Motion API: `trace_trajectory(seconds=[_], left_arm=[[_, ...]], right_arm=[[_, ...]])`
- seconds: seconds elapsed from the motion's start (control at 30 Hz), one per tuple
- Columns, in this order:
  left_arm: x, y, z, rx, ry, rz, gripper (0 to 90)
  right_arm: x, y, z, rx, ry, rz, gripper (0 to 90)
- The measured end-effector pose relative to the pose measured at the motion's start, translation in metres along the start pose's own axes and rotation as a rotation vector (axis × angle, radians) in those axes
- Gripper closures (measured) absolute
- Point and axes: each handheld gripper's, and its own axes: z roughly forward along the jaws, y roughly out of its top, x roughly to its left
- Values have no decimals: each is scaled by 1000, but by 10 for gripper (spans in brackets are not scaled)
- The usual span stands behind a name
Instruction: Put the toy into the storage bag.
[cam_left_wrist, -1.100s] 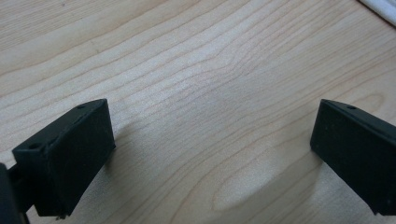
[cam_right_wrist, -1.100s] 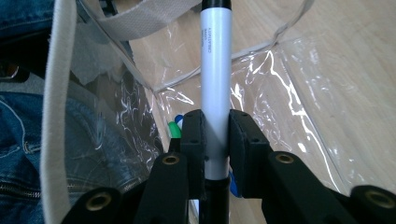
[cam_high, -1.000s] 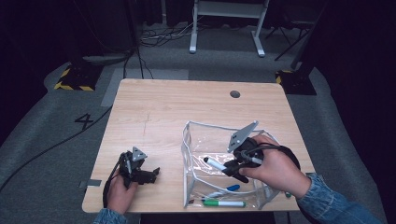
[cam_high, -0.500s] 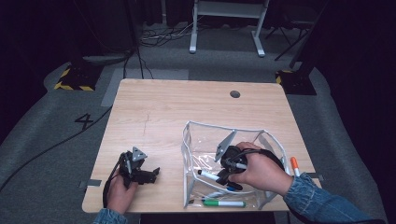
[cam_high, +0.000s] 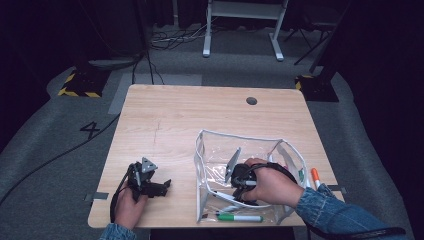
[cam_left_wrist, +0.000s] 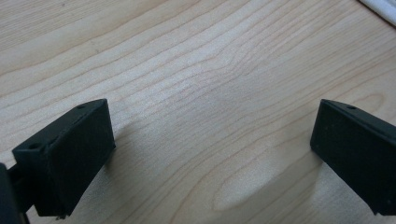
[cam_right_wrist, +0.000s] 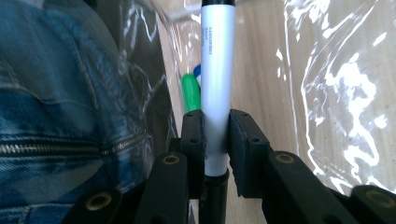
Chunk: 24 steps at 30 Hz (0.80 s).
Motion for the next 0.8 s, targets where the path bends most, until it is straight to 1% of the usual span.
trace_trajectory(seconds=[0.13,0.17,0.2,0.37,0.47,0.5,0.53,0.57,0.6,0.67,0.73,0.8], left_arm=[[0,0,0,0,1,1,0],[0,0,0,0,0,0,0],[0,0,0,0,0,0,0],[0,0,0,0,0,0,0],[0,0,0,0,0,0,0],[0,0,0,0,0,0,0],[0,0,0,0,0,0,0],[0,0,0,0,0,0,0],[0,0,0,0,0,1,0],[0,0,0,0,0,1,0],[0,0,0,0,0,0,0],[0,0,0,0,0,0,0]], right_arm=[[0,-2,8,50,-6,-17,767],[1,-2,8,57,-6,-12,767],[0,-3,8,56,-10,-20,767],[1,-3,9,69,-11,-22,766],[2,-2,11,79,-13,-31,765],[2,-2,11,83,-10,-33,755],[2,-2,12,81,-5,-36,695],[2,-3,13,61,-3,-29,619],[1,-3,13,45,-8,-25,597],[2,-4,11,34,-11,-14,571],[2,-4,5,-4,-27,-3,534],[3,-4,-6,-56,-47,12,527]])
